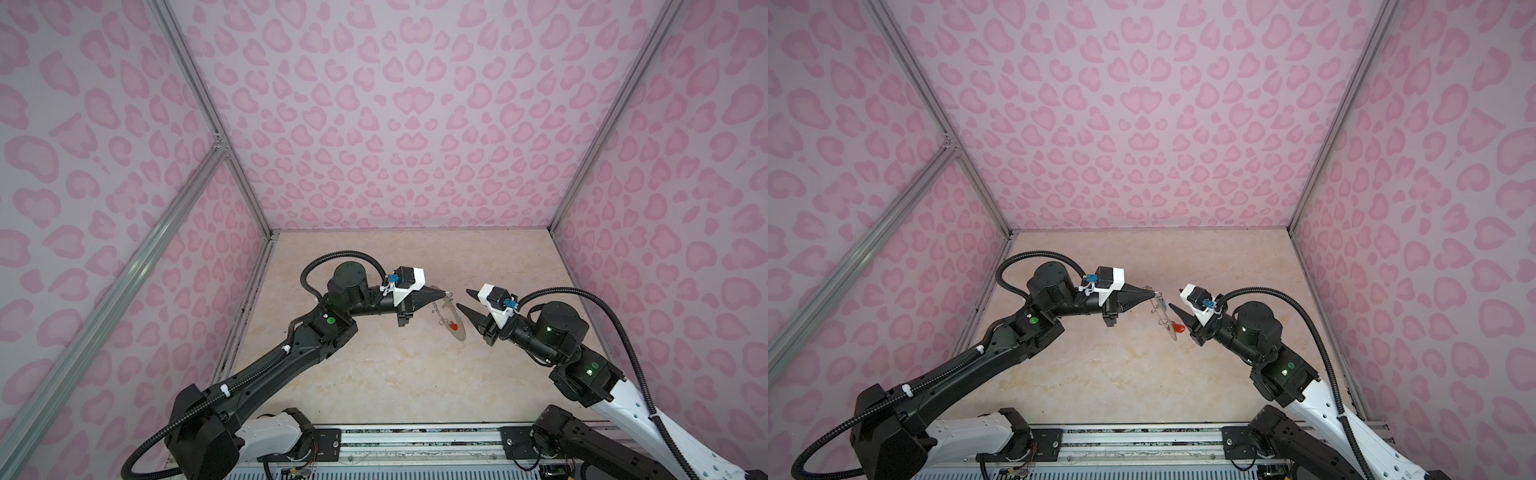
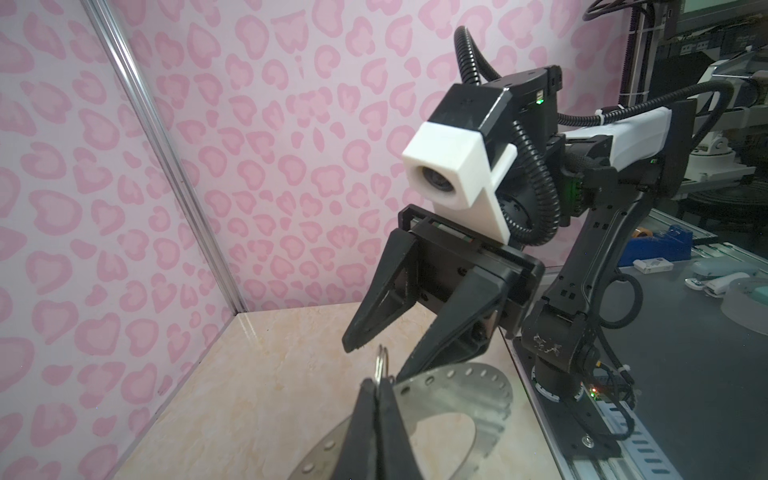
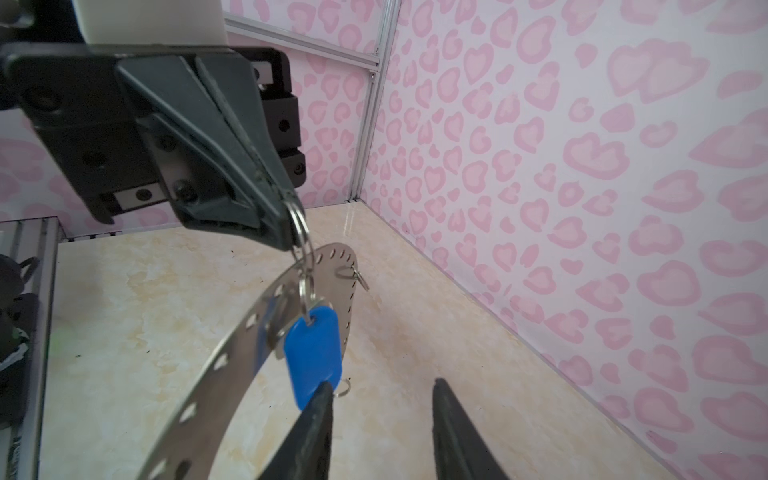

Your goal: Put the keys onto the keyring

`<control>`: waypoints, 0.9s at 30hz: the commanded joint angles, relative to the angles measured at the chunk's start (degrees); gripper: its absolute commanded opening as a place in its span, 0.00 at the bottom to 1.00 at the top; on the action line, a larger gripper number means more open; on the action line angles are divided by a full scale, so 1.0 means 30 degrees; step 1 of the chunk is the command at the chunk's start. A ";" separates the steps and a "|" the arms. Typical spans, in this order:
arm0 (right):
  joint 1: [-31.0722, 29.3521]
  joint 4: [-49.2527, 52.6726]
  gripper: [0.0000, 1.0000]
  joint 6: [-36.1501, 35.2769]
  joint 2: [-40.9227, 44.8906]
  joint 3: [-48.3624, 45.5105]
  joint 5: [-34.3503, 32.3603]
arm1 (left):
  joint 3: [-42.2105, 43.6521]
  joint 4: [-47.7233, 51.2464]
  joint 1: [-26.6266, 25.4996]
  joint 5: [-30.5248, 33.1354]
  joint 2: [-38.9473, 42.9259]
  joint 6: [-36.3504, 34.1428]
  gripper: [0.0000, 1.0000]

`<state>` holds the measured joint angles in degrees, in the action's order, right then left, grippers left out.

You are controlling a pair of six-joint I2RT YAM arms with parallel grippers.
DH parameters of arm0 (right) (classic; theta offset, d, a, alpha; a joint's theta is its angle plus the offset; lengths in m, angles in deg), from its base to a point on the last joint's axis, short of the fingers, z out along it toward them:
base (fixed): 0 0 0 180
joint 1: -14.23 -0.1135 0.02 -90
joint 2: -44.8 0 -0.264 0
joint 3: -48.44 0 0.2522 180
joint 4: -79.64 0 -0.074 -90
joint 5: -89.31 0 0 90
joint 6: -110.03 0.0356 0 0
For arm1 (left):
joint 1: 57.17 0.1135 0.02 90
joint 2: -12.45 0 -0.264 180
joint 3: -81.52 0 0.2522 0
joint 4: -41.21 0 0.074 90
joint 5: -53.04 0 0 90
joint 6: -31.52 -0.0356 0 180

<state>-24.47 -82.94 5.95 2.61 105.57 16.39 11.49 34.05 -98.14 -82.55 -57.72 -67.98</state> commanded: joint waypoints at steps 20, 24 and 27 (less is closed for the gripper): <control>0.1492 -0.1969 0.45 0.2411 -0.2691 0.0570 0.6512 | -0.0403 -0.0876 -0.0081 -0.1490 -0.0283 0.0617 0.03; 0.1627 -0.2267 0.44 0.2549 -0.2693 0.0519 0.6992 | -0.0402 -0.0846 -0.0066 -0.1560 -0.0273 0.0588 0.03; 0.1678 -0.2628 0.44 0.3105 -0.2878 0.0516 0.8013 | -0.0476 -0.0889 -0.0065 -0.1622 -0.0368 0.0617 0.03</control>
<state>-19.50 -87.71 13.23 -5.63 107.00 36.76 11.08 33.91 -98.27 -86.55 -58.58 -66.51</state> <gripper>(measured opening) 0.443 0.050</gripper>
